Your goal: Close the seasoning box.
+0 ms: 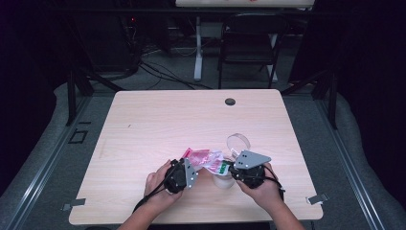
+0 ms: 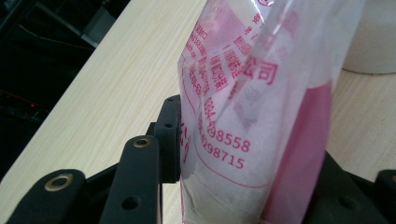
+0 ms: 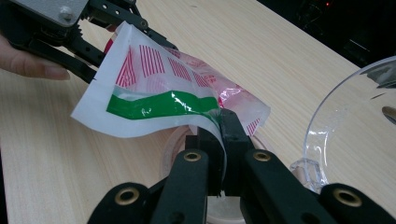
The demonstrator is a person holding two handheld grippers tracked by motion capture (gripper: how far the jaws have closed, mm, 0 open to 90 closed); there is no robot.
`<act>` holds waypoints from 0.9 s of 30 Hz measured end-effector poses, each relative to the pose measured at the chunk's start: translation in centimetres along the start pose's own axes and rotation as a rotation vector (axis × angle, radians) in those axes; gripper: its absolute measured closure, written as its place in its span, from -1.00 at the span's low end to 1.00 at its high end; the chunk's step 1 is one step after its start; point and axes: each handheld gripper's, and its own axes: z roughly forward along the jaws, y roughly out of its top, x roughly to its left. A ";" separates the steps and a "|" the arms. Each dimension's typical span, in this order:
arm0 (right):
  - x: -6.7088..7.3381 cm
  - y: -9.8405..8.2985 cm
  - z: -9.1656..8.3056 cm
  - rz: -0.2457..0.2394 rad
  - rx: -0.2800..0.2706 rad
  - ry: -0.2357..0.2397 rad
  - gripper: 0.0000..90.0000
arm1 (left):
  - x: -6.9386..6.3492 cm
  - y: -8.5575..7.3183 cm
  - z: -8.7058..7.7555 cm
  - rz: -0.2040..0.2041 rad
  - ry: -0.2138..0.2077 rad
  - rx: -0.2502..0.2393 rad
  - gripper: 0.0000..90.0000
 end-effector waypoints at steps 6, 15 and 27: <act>0.1 0.1 0.1 -0.012 0.004 -0.001 1.00 | -0.1 -0.1 0.3 -0.011 -0.037 0.001 0.29; 0.7 0.4 0.3 -0.040 0.010 -0.013 0.99 | -0.2 -0.2 0.6 -0.051 -0.086 -0.001 0.20; 0.6 0.7 0.4 -0.034 -0.001 -0.001 0.99 | 0.3 0.2 -0.7 -0.119 -0.139 -0.048 0.11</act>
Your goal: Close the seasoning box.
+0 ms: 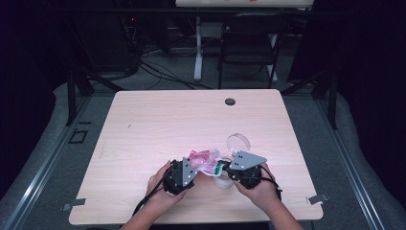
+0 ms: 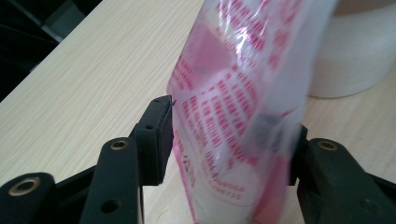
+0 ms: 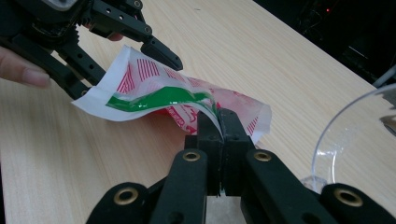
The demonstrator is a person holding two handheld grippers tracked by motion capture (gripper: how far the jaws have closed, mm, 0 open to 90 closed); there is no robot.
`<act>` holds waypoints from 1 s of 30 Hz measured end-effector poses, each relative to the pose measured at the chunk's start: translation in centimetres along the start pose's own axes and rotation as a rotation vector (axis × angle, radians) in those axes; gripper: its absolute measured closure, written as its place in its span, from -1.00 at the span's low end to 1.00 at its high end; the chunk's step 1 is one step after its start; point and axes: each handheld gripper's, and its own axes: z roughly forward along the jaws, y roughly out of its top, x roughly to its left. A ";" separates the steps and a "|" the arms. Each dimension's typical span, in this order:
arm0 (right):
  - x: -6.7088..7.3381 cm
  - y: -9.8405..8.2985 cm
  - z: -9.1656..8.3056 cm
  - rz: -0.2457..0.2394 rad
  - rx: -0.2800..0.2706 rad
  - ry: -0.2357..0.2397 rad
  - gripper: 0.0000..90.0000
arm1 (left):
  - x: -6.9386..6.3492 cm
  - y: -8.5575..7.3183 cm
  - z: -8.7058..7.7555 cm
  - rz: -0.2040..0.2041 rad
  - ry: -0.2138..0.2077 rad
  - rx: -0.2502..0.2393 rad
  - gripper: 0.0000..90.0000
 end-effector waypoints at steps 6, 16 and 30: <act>0.2 0.5 0.5 -0.015 -0.006 0.017 0.99 | 0.0 -0.1 -0.5 -0.030 -0.032 -0.011 0.09; 0.5 0.9 1.0 -0.022 -0.012 0.037 0.99 | 0.2 -0.1 -1.4 -0.079 -0.044 -0.048 0.25; 0.7 0.9 1.0 -0.031 -0.014 0.040 0.98 | -0.2 0.0 -1.4 -0.087 -0.068 -0.071 0.72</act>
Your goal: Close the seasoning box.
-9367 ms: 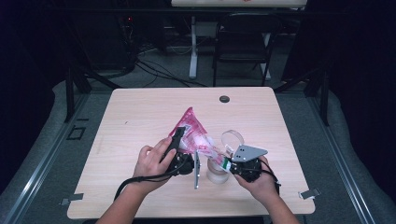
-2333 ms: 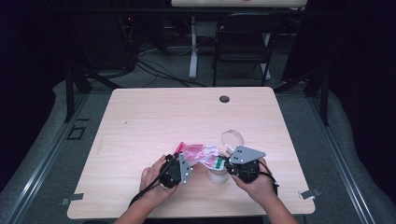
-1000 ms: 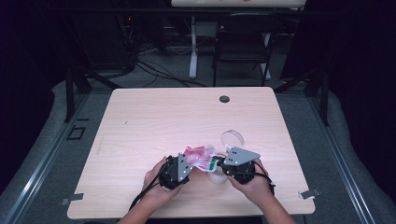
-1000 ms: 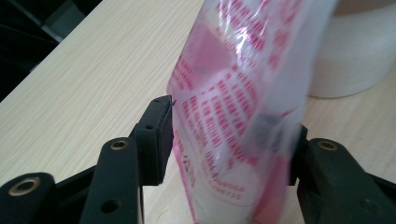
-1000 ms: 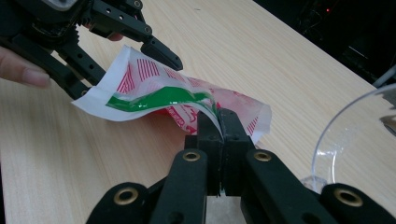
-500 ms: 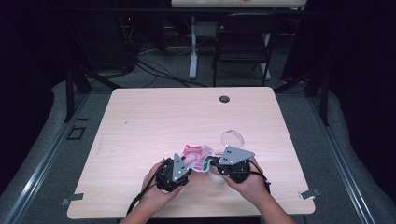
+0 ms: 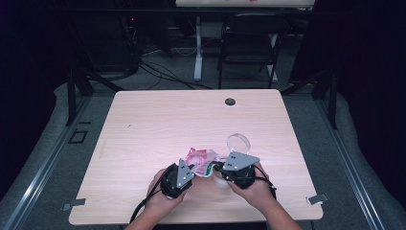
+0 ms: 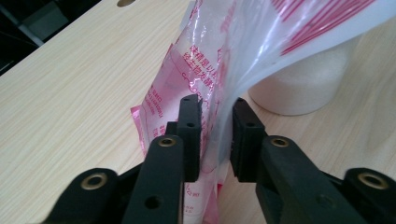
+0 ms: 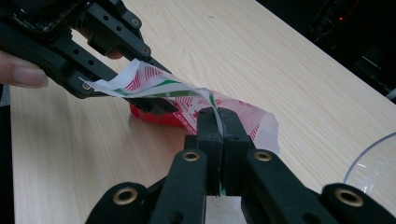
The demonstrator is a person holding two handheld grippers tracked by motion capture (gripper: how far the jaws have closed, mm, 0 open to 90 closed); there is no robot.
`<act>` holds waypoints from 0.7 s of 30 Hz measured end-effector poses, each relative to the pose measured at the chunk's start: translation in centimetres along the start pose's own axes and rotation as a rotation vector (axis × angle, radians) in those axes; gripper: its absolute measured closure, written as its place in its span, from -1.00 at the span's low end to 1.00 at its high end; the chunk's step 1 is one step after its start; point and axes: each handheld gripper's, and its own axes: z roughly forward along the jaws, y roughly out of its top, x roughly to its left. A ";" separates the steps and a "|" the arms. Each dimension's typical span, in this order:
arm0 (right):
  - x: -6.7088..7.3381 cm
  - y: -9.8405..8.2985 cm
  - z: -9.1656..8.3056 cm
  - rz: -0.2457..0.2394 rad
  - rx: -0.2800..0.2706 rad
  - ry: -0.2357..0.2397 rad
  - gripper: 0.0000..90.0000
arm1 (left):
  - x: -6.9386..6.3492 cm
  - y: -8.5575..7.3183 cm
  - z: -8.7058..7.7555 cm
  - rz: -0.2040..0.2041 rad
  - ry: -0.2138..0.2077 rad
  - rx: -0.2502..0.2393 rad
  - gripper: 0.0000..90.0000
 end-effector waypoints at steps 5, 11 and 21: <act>0.1 0.0 0.0 -0.002 -0.001 0.003 0.97 | -0.1 0.0 0.0 -0.001 0.004 -0.001 0.80; 0.2 0.1 0.0 -0.003 -0.004 0.005 0.93 | 0.2 -0.1 -0.1 -0.025 0.014 -0.005 0.92; 0.2 0.1 -0.1 -0.004 -0.039 -0.006 0.57 | 0.6 -0.1 -0.2 -0.058 0.008 -0.021 0.96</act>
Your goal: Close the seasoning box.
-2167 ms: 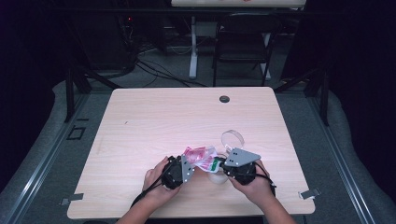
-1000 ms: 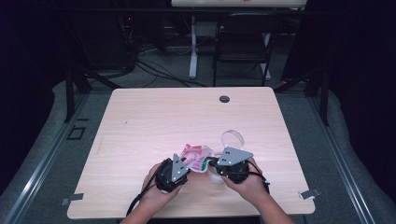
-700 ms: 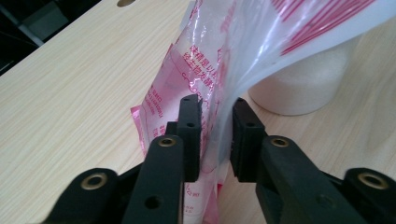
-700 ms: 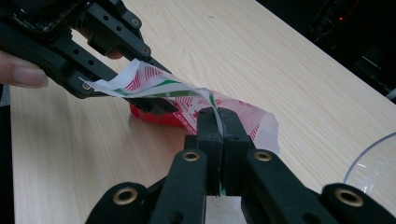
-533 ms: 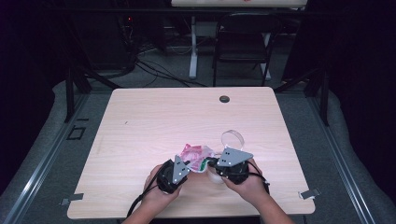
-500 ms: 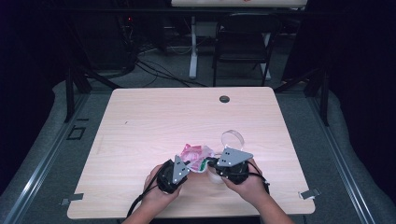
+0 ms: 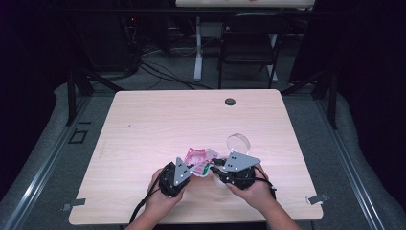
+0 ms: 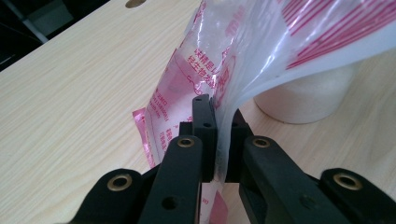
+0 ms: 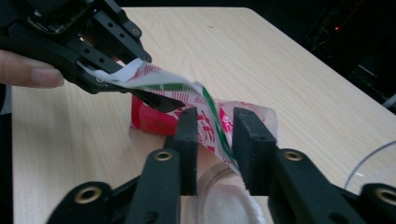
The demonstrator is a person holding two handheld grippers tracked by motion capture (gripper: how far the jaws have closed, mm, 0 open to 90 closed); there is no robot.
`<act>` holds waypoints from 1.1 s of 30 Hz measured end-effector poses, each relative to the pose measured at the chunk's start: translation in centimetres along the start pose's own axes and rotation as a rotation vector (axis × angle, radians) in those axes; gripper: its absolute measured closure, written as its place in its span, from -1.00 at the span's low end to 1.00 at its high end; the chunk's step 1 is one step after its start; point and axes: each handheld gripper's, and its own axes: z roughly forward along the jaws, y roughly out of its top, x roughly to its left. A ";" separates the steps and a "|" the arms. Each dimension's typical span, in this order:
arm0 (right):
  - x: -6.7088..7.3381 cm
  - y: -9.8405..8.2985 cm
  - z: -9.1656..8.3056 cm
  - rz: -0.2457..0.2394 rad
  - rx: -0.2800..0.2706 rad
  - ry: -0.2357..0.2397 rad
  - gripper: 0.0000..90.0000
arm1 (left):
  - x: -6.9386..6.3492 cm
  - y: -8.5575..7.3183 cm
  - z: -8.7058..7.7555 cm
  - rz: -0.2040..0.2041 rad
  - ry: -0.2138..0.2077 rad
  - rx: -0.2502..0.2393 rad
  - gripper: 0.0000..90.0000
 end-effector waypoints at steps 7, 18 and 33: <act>-0.4 0.1 -0.6 0.045 -0.055 -0.004 0.26 | 1.2 -0.2 -0.2 -0.071 -0.034 -0.016 0.97; -1.0 0.0 -1.0 0.102 -0.062 -0.003 0.21 | 2.4 -0.5 -0.5 -0.152 -0.055 -0.039 0.97; -1.1 -0.3 -0.9 0.125 -0.053 -0.005 0.20 | 5.1 -1.7 -0.9 -0.335 -0.072 -0.084 0.97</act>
